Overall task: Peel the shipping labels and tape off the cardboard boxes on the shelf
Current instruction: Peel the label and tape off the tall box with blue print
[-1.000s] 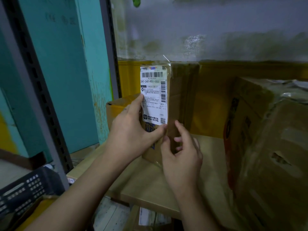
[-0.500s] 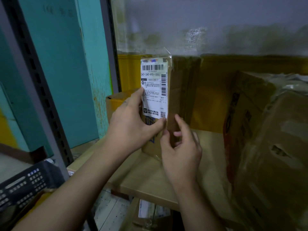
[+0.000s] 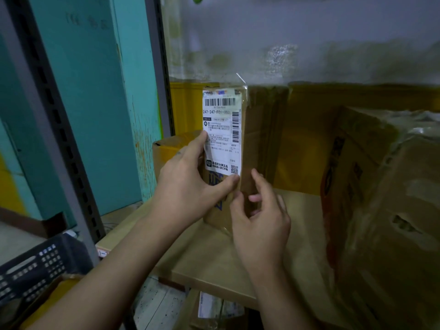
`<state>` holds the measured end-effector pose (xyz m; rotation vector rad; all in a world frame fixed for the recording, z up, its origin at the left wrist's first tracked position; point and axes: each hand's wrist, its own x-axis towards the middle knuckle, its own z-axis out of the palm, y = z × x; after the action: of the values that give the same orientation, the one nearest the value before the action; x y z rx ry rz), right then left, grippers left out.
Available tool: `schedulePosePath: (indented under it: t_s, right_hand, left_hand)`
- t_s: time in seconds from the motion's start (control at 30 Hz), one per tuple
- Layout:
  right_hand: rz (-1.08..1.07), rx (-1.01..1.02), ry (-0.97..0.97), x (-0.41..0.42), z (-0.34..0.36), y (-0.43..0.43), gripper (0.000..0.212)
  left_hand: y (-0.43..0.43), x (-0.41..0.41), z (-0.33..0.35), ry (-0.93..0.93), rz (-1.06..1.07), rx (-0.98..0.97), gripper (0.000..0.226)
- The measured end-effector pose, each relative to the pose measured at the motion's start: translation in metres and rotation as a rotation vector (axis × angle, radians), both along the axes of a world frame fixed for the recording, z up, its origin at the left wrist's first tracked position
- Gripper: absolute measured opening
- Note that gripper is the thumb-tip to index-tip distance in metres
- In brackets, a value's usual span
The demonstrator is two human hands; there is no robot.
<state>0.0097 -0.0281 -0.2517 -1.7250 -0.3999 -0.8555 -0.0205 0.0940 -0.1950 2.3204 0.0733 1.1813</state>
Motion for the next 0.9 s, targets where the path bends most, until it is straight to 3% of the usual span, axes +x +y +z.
schedulePosePath:
  t_s: [0.63,0.9]
  right_hand:
    - [-0.004,0.006,0.002,-0.0001,0.001,0.0008,0.05]
    - [-0.009,0.004,-0.014,0.0027,-0.0001,0.0031,0.049]
  left_hand:
    - [-0.0007,0.0036,-0.0006,0.011,0.003,0.026,0.104]
    - [-0.0002,0.004,0.0012,0.014,0.025,-0.003,0.095]
